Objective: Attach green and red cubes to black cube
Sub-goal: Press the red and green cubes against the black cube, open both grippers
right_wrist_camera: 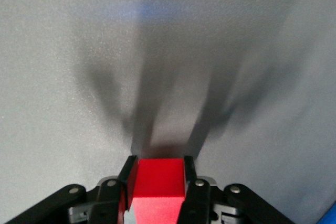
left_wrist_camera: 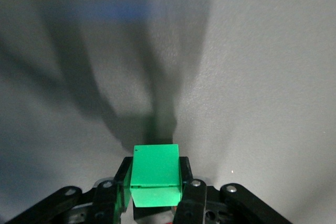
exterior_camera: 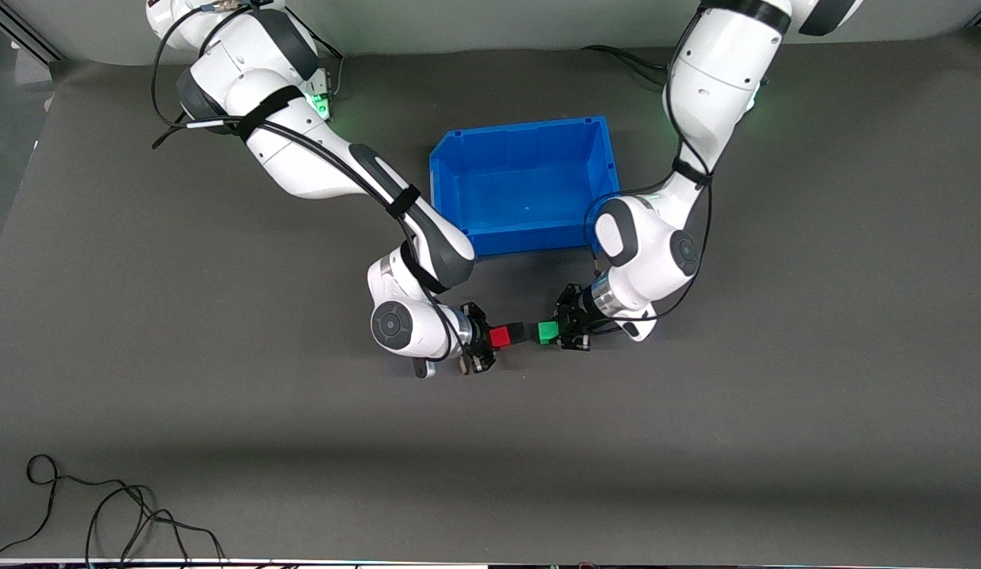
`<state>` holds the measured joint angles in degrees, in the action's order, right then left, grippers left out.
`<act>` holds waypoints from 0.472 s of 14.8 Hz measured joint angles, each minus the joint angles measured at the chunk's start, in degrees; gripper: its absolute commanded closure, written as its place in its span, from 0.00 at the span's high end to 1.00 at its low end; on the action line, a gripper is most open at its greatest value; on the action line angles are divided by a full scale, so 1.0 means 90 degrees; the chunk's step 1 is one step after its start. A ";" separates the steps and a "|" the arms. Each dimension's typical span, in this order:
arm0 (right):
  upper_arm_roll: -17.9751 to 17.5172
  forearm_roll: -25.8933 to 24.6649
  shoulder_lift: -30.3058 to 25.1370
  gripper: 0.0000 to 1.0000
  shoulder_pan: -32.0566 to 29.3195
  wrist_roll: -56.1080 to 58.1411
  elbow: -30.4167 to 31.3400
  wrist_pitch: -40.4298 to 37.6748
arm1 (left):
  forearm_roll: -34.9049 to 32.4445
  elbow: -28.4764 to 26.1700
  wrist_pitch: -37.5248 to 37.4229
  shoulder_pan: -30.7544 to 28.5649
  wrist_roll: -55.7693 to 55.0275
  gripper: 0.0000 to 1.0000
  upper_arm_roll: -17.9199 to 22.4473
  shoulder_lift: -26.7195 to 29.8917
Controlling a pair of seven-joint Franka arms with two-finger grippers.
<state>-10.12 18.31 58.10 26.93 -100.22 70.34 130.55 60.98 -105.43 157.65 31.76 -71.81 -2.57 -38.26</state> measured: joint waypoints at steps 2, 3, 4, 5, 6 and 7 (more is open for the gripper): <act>0.0000 0.0000 0.0000 0.09 0.0000 0.0000 -0.0008 0.0000 | 0.0003 0.0129 0.0036 0.0051 -0.0162 0.17 0.0000 -0.0090; 0.0000 0.0000 0.0001 0.10 0.0000 0.0000 -0.0010 0.0000 | 0.0003 0.0183 0.0036 0.0075 -0.0229 0.20 0.0001 -0.0112; 0.0000 0.0000 0.0001 0.10 0.0000 0.0000 -0.0011 0.0000 | 0.0003 0.0220 0.0036 0.0110 -0.0283 0.25 0.0000 -0.0117; 0.0002 -0.0001 0.0001 0.10 0.0000 0.0000 -0.0011 -0.0001 | 0.0004 0.0242 0.0038 0.0148 -0.0315 0.35 0.0001 -0.0117; 0.0014 0.0000 0.0002 0.11 -0.0004 0.0000 -0.0011 0.0000 | 0.0004 0.0244 0.0048 0.0176 -0.0343 0.60 0.0008 -0.0119; 0.0019 0.0000 0.0003 0.19 -0.0006 0.0000 -0.0011 0.0000 | 0.0004 0.0249 0.0049 0.0185 -0.0352 1.00 0.0008 -0.0125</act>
<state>-9.94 18.31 58.13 26.87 -100.22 70.24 130.55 61.01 -103.19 158.10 33.42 -74.98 -2.49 -39.38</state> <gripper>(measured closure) 0.612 0.634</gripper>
